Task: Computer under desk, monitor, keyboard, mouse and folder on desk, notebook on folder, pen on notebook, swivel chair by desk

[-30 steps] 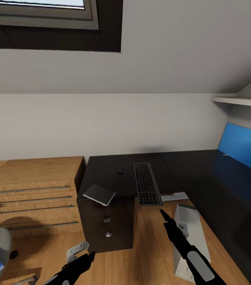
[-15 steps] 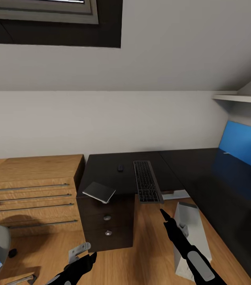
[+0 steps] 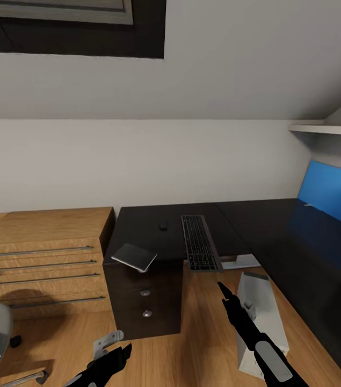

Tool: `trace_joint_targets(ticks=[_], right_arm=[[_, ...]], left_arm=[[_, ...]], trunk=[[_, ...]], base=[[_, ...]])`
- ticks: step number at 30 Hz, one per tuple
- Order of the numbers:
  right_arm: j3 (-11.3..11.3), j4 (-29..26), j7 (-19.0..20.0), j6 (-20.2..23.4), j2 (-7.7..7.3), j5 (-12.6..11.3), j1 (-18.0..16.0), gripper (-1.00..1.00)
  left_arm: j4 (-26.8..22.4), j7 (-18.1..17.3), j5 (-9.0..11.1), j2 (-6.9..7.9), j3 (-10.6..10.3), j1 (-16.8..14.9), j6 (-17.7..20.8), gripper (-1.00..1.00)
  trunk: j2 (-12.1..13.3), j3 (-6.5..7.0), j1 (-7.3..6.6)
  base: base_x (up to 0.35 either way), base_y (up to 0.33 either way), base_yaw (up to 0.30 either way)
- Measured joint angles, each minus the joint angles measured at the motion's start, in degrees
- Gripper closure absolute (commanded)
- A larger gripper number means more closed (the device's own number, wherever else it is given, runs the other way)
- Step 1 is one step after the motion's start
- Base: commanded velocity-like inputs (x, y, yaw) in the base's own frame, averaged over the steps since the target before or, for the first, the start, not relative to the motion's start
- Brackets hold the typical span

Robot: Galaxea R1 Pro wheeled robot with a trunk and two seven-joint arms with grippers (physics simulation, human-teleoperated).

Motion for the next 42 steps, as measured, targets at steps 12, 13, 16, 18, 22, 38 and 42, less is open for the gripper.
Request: trace_joint_targets(ticks=[12,13,16,18,22,38,42], right_arm=[[-0.1,0.0,0.6,0.0,-0.1,0.0,0.0,-1.0],[-0.1,0.0,1.3,0.0,-0.1,0.0,0.0,-1.0],[-0.1,0.1,2.5,0.0,-0.11,0.1,0.0,-1.0],[-0.1,0.1,2.8,0.0,-0.09,0.1,0.0,-1.0],[-0.1,0.1,3.0,0.0,-0.08,0.4,0.0,-1.0],[-0.2,0.2,3.3,-0.1,-0.01,3.0,0.0,-1.0],[-0.2,0.2,3.2,-0.1,-0.02,3.0,0.0,-1.0]], left_arm=[[0.1,0.0,0.0,0.0,0.0,0.0,0.0,-1.0],[0.1,0.1,0.0,-0.01,0.0,0.0,0.0,-1.0],[0.1,0.1,0.0,-0.02,0.0,0.0,-0.1,-1.0],[0.1,0.0,0.0,0.0,0.0,0.0,-0.1,-1.0],[0.1,0.0,0.0,0.04,0.1,0.0,-0.4,-1.0],[0.8,-0.2,0.0,0.15,0.1,0.0,-0.6,-1.0],[0.8,-0.1,0.0,0.14,0.1,0.0,-0.6,-1.0]], trunk=[[-4.8,-2.16,2.64],[-5.2,-2.33,2.86],[-5.6,-2.52,3.08],[-5.6,-2.52,3.08],[-5.6,-2.52,3.08],[-5.6,-2.52,3.08],[-5.6,-2.52,3.07]], base=[[0.0,0.0,0.0],[0.0,0.0,0.0],[0.0,0.0,0.0],[0.0,0.0,0.0],[0.0,0.0,0.0],[0.089,0.0,0.0],[0.094,0.0,0.0]])
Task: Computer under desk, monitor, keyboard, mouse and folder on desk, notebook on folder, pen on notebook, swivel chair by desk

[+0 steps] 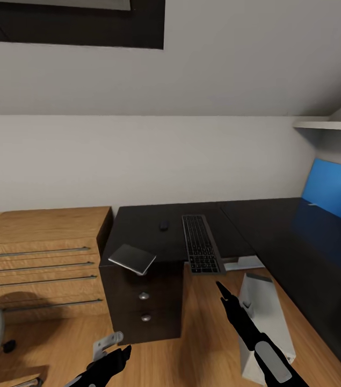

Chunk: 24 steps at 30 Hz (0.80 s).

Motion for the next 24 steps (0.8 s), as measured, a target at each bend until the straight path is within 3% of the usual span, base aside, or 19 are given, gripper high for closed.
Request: trace_joint_targets(ticks=[10,20,24], right_arm=[[0.0,0.0,0.0,0.0,-0.09,0.0,0.0,-1.0],[-0.2,0.2,-0.4,-0.1,-0.09,-0.1,0.0,-1.0],[-0.4,3.2,-0.4,0.0,0.0,-0.1,0.0,-1.0]], left_arm=[[0.0,0.1,0.0,-0.08,0.0,0.0,0.0,-1.0],[0.0,0.1,0.2,-0.03,0.1,0.0,0.1,-1.0],[0.0,0.1,0.3,-0.07,0.1,0.0,0.2,-1.0]], trunk=[[0.0,0.0,0.01],[0.0,0.0,0.0],[0.0,0.0,0.01]], base=[[0.072,0.0,0.0],[0.185,0.0,0.0],[0.017,0.0,0.0]])
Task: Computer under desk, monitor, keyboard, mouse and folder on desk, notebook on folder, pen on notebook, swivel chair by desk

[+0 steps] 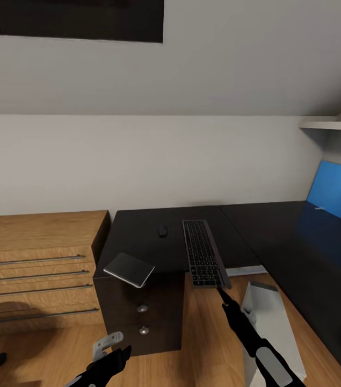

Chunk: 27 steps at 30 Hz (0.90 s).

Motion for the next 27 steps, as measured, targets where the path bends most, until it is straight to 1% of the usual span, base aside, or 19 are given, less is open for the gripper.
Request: trace_joint_targets(ticks=[4,9,17,27], right_arm=[[0.0,0.8,0.0,0.0,0.06,0.0,0.0,-1.0],[0.0,1.1,0.0,0.0,0.08,0.0,0.0,-1.0],[0.1,1.1,0.0,-0.1,0.12,0.1,0.0,-1.0],[0.4,1.0,0.0,-0.1,0.2,0.2,0.0,-1.0]], left_arm=[[0.0,0.0,0.0,-0.01,0.0,0.0,0.0,-1.0],[-0.1,0.0,0.0,-0.01,0.0,0.0,0.0,-1.0],[-0.1,-0.1,-0.1,0.06,0.1,0.0,-0.2,-1.0],[0.0,0.1,-0.2,0.1,0.2,0.0,-0.2,-1.0]], trunk=[[0.0,0.0,0.0],[-2.0,-0.89,1.09],[-2.0,-0.9,1.1],[-2.0,-0.9,1.09]], base=[[0.004,0.0,0.0],[0.001,0.0,0.0],[0.004,0.002,0.0],[0.075,0.028,0.0]])
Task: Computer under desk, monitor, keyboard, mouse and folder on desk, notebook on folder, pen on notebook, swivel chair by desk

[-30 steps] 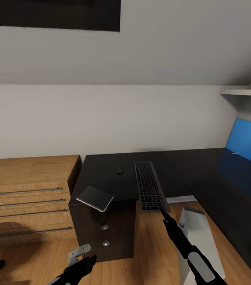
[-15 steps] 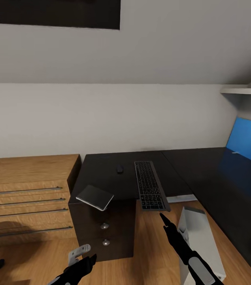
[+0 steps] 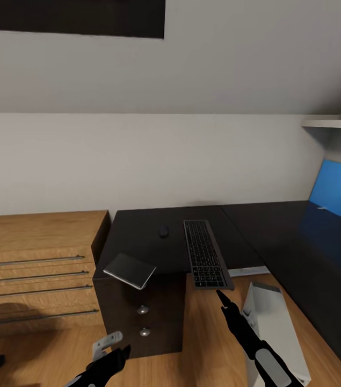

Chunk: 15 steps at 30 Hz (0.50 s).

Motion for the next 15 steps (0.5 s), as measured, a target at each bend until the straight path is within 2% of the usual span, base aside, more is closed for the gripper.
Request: trace_joint_targets(ticks=[5,11,15], right_arm=[[0.0,0.0,0.0,0.0,-0.02,0.0,0.0,-1.0],[0.0,-0.1,0.0,-0.1,-0.02,0.0,0.0,-1.0],[0.0,-0.1,0.0,-0.1,-0.02,0.0,0.0,-1.0]], left_arm=[[0.0,0.0,0.0,-0.02,0.0,0.0,0.0,-1.0],[0.0,0.0,-0.1,-0.03,0.0,0.0,0.1,-1.0],[0.0,0.1,-0.1,-0.03,0.0,0.0,0.1,-1.0]], trunk=[[0.0,0.0,-0.01],[0.0,0.0,0.01],[1.6,0.71,-0.86]], base=[[0.202,0.024,0.0],[0.039,0.004,0.0],[0.005,0.0,0.0]])
